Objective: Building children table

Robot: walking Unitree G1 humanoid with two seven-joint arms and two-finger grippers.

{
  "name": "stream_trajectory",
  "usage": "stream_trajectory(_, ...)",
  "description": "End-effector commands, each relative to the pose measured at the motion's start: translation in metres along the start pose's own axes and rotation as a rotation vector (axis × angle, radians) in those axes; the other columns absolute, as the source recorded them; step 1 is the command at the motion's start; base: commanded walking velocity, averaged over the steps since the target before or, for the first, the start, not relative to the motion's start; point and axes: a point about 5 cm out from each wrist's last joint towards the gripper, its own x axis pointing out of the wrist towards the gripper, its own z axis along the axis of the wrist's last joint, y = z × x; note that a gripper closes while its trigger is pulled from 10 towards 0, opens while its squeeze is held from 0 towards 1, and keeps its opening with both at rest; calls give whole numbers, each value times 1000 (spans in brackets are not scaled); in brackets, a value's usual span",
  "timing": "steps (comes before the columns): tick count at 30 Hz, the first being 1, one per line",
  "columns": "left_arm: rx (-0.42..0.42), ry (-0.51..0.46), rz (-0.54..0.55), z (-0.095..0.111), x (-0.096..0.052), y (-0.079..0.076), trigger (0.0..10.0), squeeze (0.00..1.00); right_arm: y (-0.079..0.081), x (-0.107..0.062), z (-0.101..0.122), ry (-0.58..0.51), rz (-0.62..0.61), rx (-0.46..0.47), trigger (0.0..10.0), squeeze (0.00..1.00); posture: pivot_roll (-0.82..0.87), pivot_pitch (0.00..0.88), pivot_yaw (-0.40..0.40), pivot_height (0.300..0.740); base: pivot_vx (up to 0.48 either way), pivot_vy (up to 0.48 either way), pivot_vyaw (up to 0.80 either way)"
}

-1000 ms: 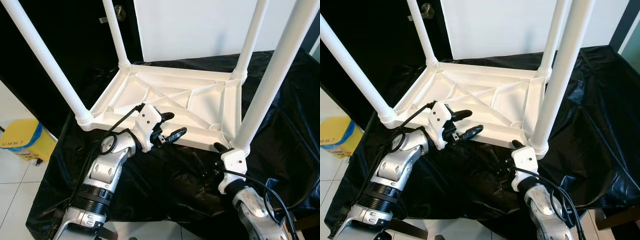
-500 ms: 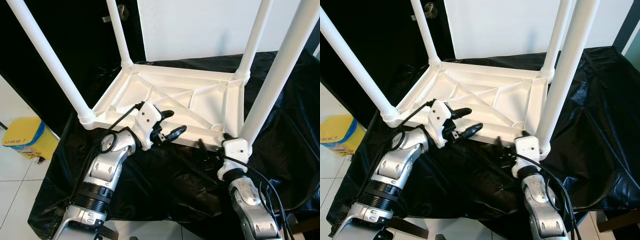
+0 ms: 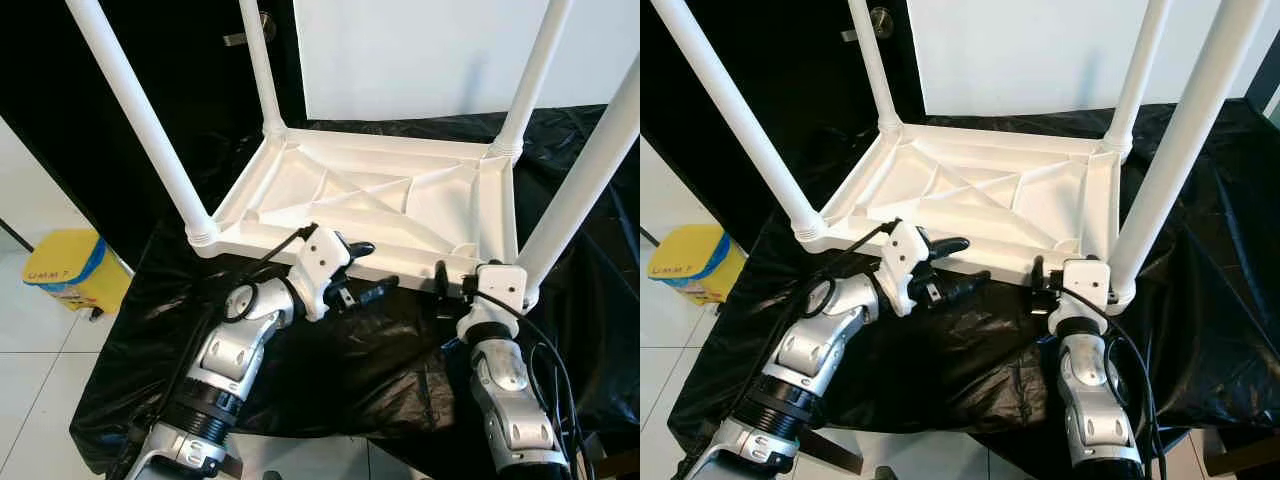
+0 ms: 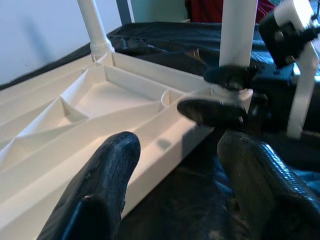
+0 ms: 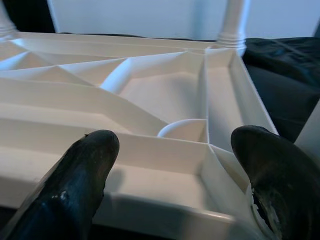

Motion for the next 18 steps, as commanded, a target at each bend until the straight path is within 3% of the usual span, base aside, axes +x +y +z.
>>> stream_trajectory(1,18,3,3,1,0,-1,10000,0,-19,1,-7,28,-94,-8,10000,0,-146,9,77,740,0,0,0)
stream_trajectory(4,19,6,2,1,-1,-1,10000,0,-31,5,-7,26,-128,-24,10000,0,-146,12,76,740,0,0,0)
stream_trajectory(5,21,8,7,1,-1,0,10000,0,-47,10,-7,24,-170,-49,10000,0,-144,17,76,740,0,0,0)
stream_trajectory(6,21,8,7,1,-1,0,10000,0,-47,10,-7,24,-170,-49,10000,0,-144,17,76,740,0,0,0)
stream_trajectory(7,23,13,17,0,-3,2,10000,0,-67,14,-6,23,-213,-73,10000,0,-143,22,78,740,0,0,0)
stream_trajectory(8,23,13,17,0,-3,2,10000,0,-67,14,-6,23,-213,-73,10000,0,-143,22,78,740,0,0,0)
stream_trajectory(9,24,18,27,0,-5,4,10000,0,-81,17,-5,20,-245,-95,10000,0,-142,23,77,740,0,0,0)
stream_trajectory(18,17,27,71,-1,-13,8,10000,0,-123,18,-4,27,-317,-164,10000,0,-134,38,74,740,0,0,0)
